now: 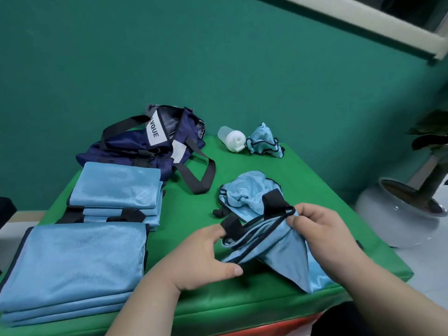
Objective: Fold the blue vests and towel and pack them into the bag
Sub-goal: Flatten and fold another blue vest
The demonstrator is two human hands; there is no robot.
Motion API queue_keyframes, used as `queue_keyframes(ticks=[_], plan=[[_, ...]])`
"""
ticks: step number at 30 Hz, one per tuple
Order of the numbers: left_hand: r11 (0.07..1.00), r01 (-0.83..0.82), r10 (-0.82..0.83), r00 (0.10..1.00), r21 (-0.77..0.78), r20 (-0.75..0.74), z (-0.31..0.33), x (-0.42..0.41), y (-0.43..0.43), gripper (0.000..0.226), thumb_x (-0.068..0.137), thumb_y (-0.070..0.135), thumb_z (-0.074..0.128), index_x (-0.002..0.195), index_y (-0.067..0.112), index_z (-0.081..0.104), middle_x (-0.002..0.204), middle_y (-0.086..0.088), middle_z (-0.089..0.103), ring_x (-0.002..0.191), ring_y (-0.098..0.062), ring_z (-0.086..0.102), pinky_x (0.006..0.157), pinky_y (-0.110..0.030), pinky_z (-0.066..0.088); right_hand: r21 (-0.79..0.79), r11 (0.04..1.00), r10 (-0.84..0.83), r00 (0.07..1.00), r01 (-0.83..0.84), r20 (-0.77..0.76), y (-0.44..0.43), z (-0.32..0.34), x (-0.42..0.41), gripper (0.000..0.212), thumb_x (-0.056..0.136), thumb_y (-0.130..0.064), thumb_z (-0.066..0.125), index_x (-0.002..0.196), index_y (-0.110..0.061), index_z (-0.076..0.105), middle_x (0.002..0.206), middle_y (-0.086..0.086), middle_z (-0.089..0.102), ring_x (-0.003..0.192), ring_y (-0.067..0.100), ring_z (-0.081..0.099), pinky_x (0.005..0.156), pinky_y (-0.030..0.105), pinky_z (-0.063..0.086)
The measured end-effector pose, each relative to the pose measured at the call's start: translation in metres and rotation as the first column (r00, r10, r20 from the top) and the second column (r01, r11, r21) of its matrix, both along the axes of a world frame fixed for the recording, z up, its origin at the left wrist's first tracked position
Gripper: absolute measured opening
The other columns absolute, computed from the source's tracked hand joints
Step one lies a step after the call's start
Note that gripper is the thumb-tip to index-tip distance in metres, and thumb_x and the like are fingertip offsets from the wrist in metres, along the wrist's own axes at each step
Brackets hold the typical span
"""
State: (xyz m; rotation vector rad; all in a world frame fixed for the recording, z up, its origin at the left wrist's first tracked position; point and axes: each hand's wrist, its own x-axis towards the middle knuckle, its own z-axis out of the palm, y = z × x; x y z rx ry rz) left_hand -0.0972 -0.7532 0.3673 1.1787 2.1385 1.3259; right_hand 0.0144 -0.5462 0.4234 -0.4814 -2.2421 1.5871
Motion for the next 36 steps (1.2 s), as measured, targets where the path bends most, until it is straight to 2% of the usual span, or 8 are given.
queue_keyframes(ticks=[5, 8, 10, 14, 19, 25, 33, 36], plan=[[0.997, -0.035, 0.036, 0.999, 0.062, -0.012, 0.024, 0.027, 0.010, 0.071, 0.080, 0.018, 0.079, 0.113, 0.067, 0.040, 0.113, 0.064, 0.037, 0.112, 0.033, 0.038, 0.090, 0.008, 0.023, -0.039, 0.999, -0.009, 0.998, 0.006, -0.060, 0.017, 0.024, 0.013, 0.031, 0.091, 0.004, 0.057, 0.065, -0.011, 0.066, 0.067, 0.006, 0.067, 0.058, 0.013, 0.058, 0.055, 0.023, 0.046], [0.994, -0.065, 0.069, 0.997, 0.091, -0.047, 0.033, 0.043, 0.013, 0.086, 0.081, 0.014, 0.068, 0.123, 0.077, 0.028, 0.127, 0.045, 0.050, 0.111, 0.018, 0.052, 0.090, 0.003, 0.029, -0.063, 0.998, -0.004, 0.995, -0.002, -0.097, 0.024, 0.041, 0.022, 0.030, 0.091, 0.004, 0.057, 0.065, -0.011, 0.064, 0.066, 0.006, 0.065, 0.060, 0.015, 0.056, 0.058, 0.026, 0.044], [0.986, -0.126, 0.133, 0.989, 0.113, -0.060, 0.042, 0.052, 0.017, 0.077, 0.081, 0.014, 0.063, 0.126, 0.070, 0.035, 0.123, 0.026, 0.062, 0.093, 0.003, 0.060, 0.083, -0.008, 0.037, -0.059, 0.998, 0.007, 0.993, -0.014, -0.120, 0.025, 0.055, 0.029, 0.033, 0.090, 0.002, 0.058, 0.062, -0.015, 0.065, 0.067, 0.006, 0.064, 0.062, 0.018, 0.055, 0.062, 0.030, 0.042], [0.944, -0.242, 0.268, 0.959, 0.223, -0.093, 0.075, 0.065, 0.022, 0.043, 0.084, 0.015, 0.070, 0.103, 0.053, 0.064, 0.105, 0.036, 0.066, 0.099, 0.011, 0.062, 0.083, -0.006, 0.041, -0.103, 0.994, 0.026, 0.988, -0.042, -0.155, 0.030, 0.081, 0.043, 0.034, 0.090, 0.002, 0.056, 0.062, -0.015, 0.067, 0.069, 0.010, 0.065, 0.063, 0.020, 0.057, 0.063, 0.030, 0.043], [0.897, -0.277, 0.311, 0.949, 0.346, -0.045, 0.135, 0.083, 0.020, 0.032, 0.085, 0.016, 0.072, 0.093, 0.047, 0.068, 0.089, 0.014, 0.074, 0.082, -0.007, 0.067, 0.077, -0.022, 0.053, -0.113, 0.988, 0.077, 0.969, -0.106, -0.236, 0.033, 0.122, 0.062, 0.036, 0.092, 0.002, 0.052, 0.062, -0.014, 0.064, 0.067, 0.008, 0.062, 0.059, 0.017, 0.054, 0.054, 0.025, 0.042], [0.865, -0.302, 0.333, 0.943, 0.401, -0.009, 0.211, 0.109, 0.016, 0.022, 0.089, 0.010, 0.068, 0.085, 0.031, 0.071, 0.083, 0.008, 0.073, 0.075, -0.005, 0.062, 0.070, -0.020, 0.047, -0.123, 0.978, 0.121, 0.935, -0.170, -0.333, 0.033, 0.171, 0.083, 0.025, 0.083, -0.018, 0.058, 0.085, 0.007, 0.061, 0.084, 0.017, 0.062, 0.077, 0.025, 0.049, 0.076, 0.039, 0.033], [0.827, -0.398, 0.433, 0.902, 0.398, 0.002, 0.256, 0.123, 0.007, 0.014, 0.088, 0.018, 0.068, 0.075, 0.021, 0.067, 0.062, 0.007, 0.059, 0.052, -0.010, 0.046, 0.047, -0.022, 0.035, -0.189, 0.949, 0.163, 0.909, -0.251, -0.385, 0.009, 0.183, 0.090, 0.022, 0.099, -0.025, 0.055, 0.106, -0.015, 0.073, 0.111, 0.009, 0.075, 0.109, 0.032, 0.068, 0.097, 0.051, 0.048], [0.833, -0.425, 0.436, 0.898, 0.354, 0.052, 0.246, 0.116, 0.003, 0.014, 0.087, 0.015, 0.069, 0.073, 0.019, 0.068, 0.068, 0.001, 0.064, 0.064, -0.015, 0.053, 0.065, -0.028, 0.042, -0.121, 0.959, 0.195, 0.909, -0.255, -0.369, -0.004, 0.162, 0.088, 0.018, 0.091, -0.012, 0.070, 0.107, -0.020, 0.071, 0.106, 0.002, 0.076, 0.101, 0.025, 0.072, 0.090, 0.043, 0.054]])
